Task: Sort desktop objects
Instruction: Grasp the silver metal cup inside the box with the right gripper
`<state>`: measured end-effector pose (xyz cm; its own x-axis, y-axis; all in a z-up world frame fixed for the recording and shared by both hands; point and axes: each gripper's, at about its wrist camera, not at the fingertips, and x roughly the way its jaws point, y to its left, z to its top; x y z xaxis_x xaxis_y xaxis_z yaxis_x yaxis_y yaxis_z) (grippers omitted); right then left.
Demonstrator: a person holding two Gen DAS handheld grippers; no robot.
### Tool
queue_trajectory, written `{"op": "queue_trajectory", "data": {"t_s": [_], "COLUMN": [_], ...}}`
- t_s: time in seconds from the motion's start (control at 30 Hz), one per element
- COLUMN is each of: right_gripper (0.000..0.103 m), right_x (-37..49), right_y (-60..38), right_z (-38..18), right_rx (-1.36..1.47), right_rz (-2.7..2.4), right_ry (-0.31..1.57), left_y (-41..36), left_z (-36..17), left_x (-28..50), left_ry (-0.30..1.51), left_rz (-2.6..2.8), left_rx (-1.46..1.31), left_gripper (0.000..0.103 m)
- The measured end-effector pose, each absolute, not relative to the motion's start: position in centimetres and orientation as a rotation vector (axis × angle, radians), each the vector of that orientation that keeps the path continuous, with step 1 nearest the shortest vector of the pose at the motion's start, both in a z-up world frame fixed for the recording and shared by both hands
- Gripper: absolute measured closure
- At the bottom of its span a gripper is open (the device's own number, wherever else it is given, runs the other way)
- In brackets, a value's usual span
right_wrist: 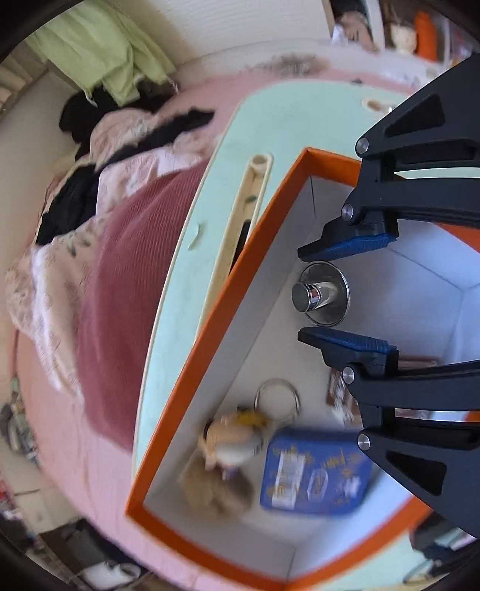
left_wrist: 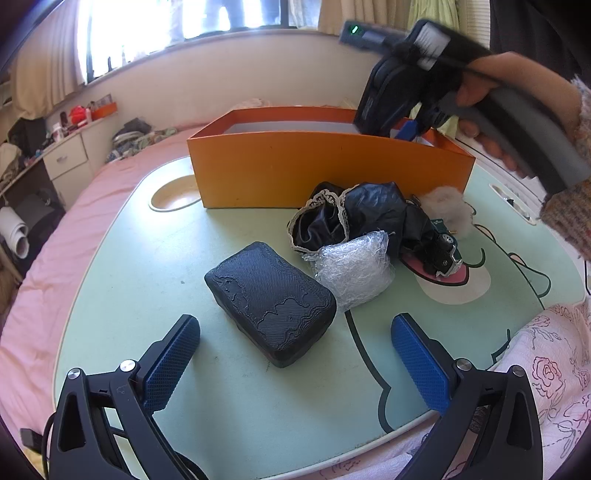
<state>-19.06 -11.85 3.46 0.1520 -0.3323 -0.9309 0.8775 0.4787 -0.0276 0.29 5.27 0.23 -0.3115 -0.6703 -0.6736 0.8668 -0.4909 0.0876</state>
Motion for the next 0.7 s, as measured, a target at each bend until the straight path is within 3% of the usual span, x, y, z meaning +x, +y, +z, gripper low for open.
{"op": "queue_trajectory", "data": {"t_s": [0.27, 0.5, 0.7], "right_gripper": [0.065, 0.066, 0.066], "right_x": [-25.4, -31.6, -30.7], "right_y": [-6.5, -1.1, -2.0], "right_z": [8.7, 3.6, 0.1], "right_rx": [0.621, 0.586, 0.639], "right_rz": [-0.858, -0.875, -0.828], "right_ry": [0.766, 0.727, 0.752], "left_y": [5.5, 5.7, 5.7], "left_z": [0.3, 0.4, 0.4], "left_x": [0.1, 0.0, 0.0], "left_ry": [0.354, 0.354, 0.354], "left_rz": [-1.940, -1.940, -1.941], "left_rx": [0.812, 0.812, 0.812], "left_gripper": [0.000, 0.000, 0.000]}}
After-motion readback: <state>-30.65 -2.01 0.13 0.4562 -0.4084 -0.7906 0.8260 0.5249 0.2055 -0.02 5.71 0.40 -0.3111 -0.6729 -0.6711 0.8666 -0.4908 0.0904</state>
